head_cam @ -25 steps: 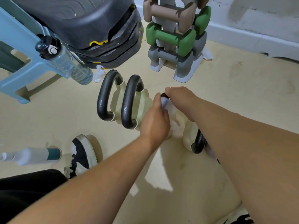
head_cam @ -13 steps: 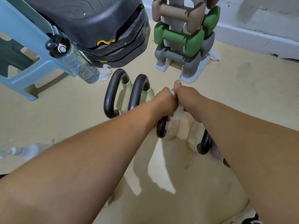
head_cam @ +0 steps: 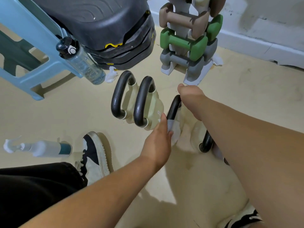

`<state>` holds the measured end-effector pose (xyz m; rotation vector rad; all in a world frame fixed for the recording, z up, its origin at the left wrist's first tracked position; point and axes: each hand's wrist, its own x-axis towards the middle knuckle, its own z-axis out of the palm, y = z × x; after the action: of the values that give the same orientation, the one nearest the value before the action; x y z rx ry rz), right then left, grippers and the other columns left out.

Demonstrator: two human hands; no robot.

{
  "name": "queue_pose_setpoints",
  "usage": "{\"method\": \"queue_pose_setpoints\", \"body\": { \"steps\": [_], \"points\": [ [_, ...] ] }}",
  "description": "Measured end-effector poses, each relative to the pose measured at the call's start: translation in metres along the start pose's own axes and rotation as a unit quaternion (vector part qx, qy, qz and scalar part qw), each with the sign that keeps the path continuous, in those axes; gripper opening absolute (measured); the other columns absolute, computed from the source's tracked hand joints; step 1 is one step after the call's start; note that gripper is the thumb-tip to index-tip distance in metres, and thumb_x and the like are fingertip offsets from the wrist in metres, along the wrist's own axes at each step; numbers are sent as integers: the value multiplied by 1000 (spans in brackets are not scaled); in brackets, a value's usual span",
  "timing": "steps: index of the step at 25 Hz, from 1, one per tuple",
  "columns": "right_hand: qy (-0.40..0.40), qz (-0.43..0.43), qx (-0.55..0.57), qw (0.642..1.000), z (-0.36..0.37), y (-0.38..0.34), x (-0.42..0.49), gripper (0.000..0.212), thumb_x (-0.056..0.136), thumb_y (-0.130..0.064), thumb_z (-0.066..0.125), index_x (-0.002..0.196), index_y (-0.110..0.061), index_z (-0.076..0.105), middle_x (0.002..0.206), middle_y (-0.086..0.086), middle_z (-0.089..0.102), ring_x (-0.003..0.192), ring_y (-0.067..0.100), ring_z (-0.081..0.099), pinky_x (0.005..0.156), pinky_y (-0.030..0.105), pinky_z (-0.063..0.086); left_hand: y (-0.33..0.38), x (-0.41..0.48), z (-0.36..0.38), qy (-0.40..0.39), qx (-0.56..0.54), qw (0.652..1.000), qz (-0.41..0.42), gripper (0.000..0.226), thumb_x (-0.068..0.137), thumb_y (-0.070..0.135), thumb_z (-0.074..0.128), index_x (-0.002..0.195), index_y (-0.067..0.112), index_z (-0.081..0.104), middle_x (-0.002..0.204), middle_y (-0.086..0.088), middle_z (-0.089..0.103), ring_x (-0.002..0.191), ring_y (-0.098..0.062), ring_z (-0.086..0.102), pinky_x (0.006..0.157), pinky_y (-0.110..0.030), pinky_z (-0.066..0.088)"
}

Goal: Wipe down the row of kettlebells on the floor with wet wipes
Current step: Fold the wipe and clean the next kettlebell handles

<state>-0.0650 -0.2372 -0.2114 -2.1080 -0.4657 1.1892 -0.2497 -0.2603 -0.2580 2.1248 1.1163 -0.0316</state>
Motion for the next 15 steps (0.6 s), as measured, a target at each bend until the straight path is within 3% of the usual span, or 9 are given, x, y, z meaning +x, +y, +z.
{"method": "queue_pose_setpoints", "body": {
  "steps": [2,4,7,10,12,13,14,15],
  "points": [
    [19,-82,-26,996,1,-12,-6,26,96,-27,41,74,-13,44,74,6,44,72,26,44,65,30,37,-3,8,-30,10,33,999,9,42,98,34,41,130,16,60,116,-6,72,107,-27,66,92,-28,51],
    [8,-143,1,990,2,-26,-12,20,88,-30,51,75,-16,55,72,6,46,66,22,44,62,30,41,3,19,-71,58,-10,998,-9,28,100,26,43,107,8,63,91,-2,68,86,-21,63,71,-23,46],
    [-46,-152,68,985,5,-50,-17,39,87,-37,59,97,-1,67,78,7,59,68,22,57,63,35,52,25,38,-124,149,-47,986,-59,12,102,21,48,107,14,56,84,3,61,72,-12,55,58,-28,38],
    [-105,-89,111,984,13,-67,-24,50,86,-57,57,106,-12,67,84,4,61,70,21,59,71,35,57,47,59,-142,183,-103,977,-38,12,98,27,53,101,17,58,81,8,60,71,-7,56,59,-26,44],
    [-170,-43,186,967,23,-73,-23,45,87,-60,57,104,-20,68,88,1,69,79,21,68,83,41,59,53,78,-141,145,-137,980,-9,10,95,26,58,102,19,59,86,6,66,78,-10,63,66,-27,52],
    [-182,-18,259,948,30,-75,-16,36,90,-52,57,102,-20,68,89,1,71,83,22,69,85,44,59,55,85,-140,100,-166,981,-3,13,91,21,61,104,21,58,92,3,69,82,-12,66,69,-26,54],
    [-166,6,314,935,36,-74,-8,26,94,-40,56,104,-18,66,91,1,71,84,22,68,85,44,59,54,94,-139,49,-189,981,-3,26,86,16,63,110,24,57,100,1,70,88,-13,67,73,-27,55],
    [-110,12,282,953,40,-76,6,23,95,-28,53,111,-16,63,96,2,67,83,22,64,83,39,58,54,100,-139,6,-188,982,-6,45,81,12,62,123,25,54,110,0,68,94,-15,67,75,-30,56]
  ]
}}
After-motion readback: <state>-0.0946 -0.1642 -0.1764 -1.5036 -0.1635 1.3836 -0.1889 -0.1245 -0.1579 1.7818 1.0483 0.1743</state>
